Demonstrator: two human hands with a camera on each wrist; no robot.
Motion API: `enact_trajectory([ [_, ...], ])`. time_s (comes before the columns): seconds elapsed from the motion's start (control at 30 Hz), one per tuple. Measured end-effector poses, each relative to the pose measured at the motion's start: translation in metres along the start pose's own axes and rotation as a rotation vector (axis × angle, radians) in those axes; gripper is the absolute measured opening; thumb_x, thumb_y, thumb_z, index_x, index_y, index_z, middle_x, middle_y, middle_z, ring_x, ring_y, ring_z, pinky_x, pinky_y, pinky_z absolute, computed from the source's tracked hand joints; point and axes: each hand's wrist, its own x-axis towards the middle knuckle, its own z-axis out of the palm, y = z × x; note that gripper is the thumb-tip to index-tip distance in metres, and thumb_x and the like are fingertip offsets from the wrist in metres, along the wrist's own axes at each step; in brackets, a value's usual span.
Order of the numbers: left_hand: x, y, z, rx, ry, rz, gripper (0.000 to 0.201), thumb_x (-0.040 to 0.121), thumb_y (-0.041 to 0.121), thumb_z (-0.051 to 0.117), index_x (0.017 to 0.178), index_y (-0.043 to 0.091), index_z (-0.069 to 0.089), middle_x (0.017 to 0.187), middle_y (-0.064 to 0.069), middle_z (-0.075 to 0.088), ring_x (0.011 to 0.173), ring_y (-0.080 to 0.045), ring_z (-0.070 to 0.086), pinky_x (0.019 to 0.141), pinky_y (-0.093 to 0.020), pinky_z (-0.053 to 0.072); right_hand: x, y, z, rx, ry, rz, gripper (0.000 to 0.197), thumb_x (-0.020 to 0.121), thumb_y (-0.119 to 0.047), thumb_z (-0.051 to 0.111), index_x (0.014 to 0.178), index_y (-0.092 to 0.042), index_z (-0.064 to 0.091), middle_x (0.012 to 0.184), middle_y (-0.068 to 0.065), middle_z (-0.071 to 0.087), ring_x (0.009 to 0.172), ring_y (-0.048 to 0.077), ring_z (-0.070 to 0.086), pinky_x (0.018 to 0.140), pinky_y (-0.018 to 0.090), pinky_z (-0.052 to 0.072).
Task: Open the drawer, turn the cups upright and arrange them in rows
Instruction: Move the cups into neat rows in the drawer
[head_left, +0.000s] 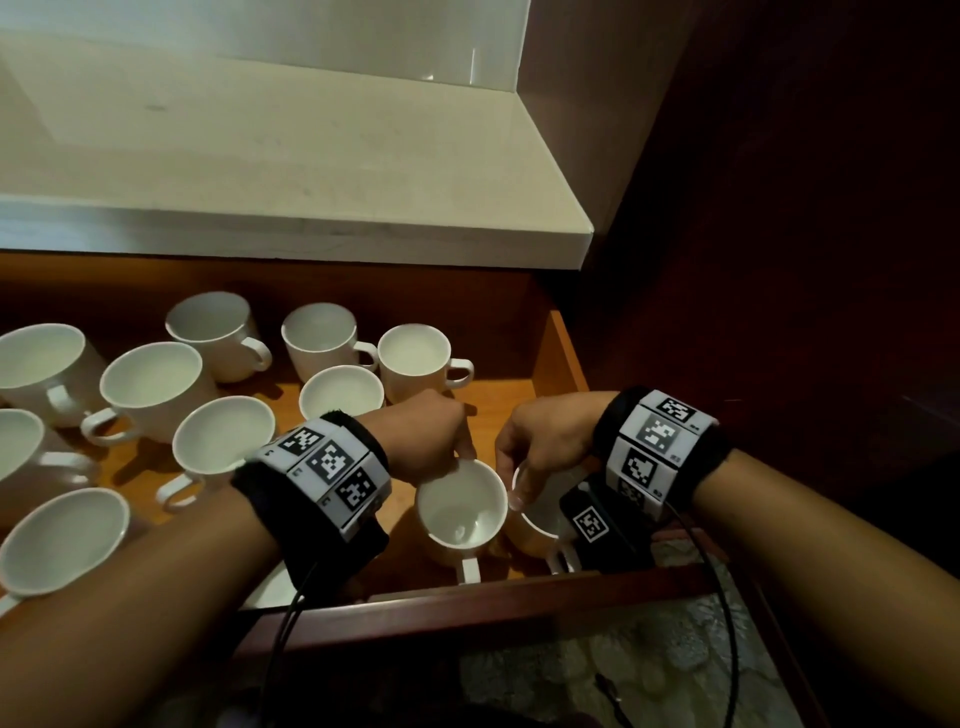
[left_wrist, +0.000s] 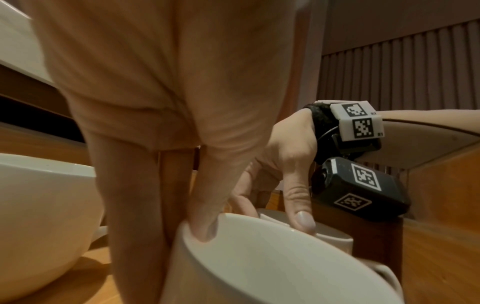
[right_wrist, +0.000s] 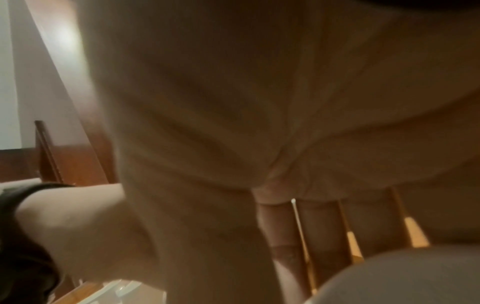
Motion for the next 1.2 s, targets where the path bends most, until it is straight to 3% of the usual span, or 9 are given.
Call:
enact_trajectory([
  [0.27, -0.004, 0.003, -0.002, -0.017, 0.0, -0.014, 0.034, 0.094, 0.01, 0.053, 0.126, 0.016, 0.065, 0.144, -0.005, 0.051, 0.133, -0.021, 0.046, 0.103, -0.028, 0.041, 0.003, 0.001, 0.0, 0.0, -0.013, -0.005, 0.023, 0.072, -0.035, 0.082, 0.093, -0.027, 0.075, 0.097, -0.009, 0.071, 0.097, 0.011, 0.06, 0.083, 0.03, 0.05],
  [0.43, -0.005, 0.002, -0.003, -0.037, -0.013, -0.023, 0.034, 0.095, 0.01, 0.053, 0.128, 0.014, 0.063, 0.142, -0.006, 0.053, 0.131, -0.021, 0.049, 0.103, -0.028, 0.041, 0.001, 0.0, -0.001, 0.01, -0.006, 0.007, 0.024, 0.074, -0.034, 0.08, 0.096, -0.026, 0.074, 0.099, -0.008, 0.069, 0.094, 0.009, 0.058, 0.075, 0.026, 0.048],
  [0.63, -0.005, 0.002, -0.003, -0.028, -0.001, -0.009, 0.035, 0.095, 0.01, 0.054, 0.128, 0.016, 0.063, 0.143, -0.005, 0.052, 0.131, -0.022, 0.049, 0.103, -0.028, 0.041, 0.001, -0.001, -0.001, 0.005, -0.008, 0.015, 0.023, 0.073, -0.035, 0.081, 0.094, -0.026, 0.074, 0.097, -0.01, 0.07, 0.093, 0.007, 0.058, 0.078, 0.027, 0.047],
  [0.77, -0.003, 0.0, 0.0, -0.033, -0.002, 0.003, 0.035, 0.095, 0.011, 0.054, 0.128, 0.018, 0.063, 0.135, -0.006, 0.057, 0.126, -0.024, 0.051, 0.1, -0.029, 0.044, 0.001, -0.003, -0.001, -0.003, -0.007, 0.029, 0.023, 0.076, -0.032, 0.079, 0.097, -0.024, 0.074, 0.098, -0.01, 0.069, 0.085, 0.002, 0.055, 0.066, 0.023, 0.041],
  [1.03, -0.001, -0.006, 0.004, -0.049, -0.002, 0.037, 0.034, 0.093, 0.014, 0.057, 0.126, 0.016, 0.065, 0.13, -0.005, 0.062, 0.127, -0.025, 0.051, 0.103, -0.036, 0.046, 0.002, -0.007, -0.004, -0.084, -0.04, 0.049, 0.031, 0.076, -0.034, 0.079, 0.104, -0.025, 0.071, 0.105, -0.008, 0.069, 0.09, 0.006, 0.056, 0.067, 0.021, 0.041],
  [1.13, -0.014, -0.011, -0.008, -0.079, -0.021, 0.007, 0.042, 0.093, 0.027, 0.059, 0.133, 0.012, 0.057, 0.135, -0.005, 0.059, 0.122, -0.023, 0.055, 0.097, -0.032, 0.044, 0.0, -0.016, -0.011, -0.17, -0.053, 0.079, 0.046, 0.076, -0.038, 0.079, 0.118, -0.027, 0.063, 0.117, -0.009, 0.064, 0.106, 0.011, 0.057, 0.081, 0.024, 0.047],
  [1.2, -0.031, -0.023, -0.028, -0.123, 0.052, -0.017, 0.043, 0.092, 0.033, 0.061, 0.13, 0.014, 0.059, 0.125, -0.004, 0.064, 0.112, -0.021, 0.061, 0.088, -0.029, 0.046, -0.005, -0.021, -0.023, -0.241, 0.011, 0.063, 0.056, 0.075, -0.043, 0.079, 0.125, -0.026, 0.059, 0.124, -0.007, 0.062, 0.115, 0.014, 0.056, 0.094, 0.029, 0.047],
])
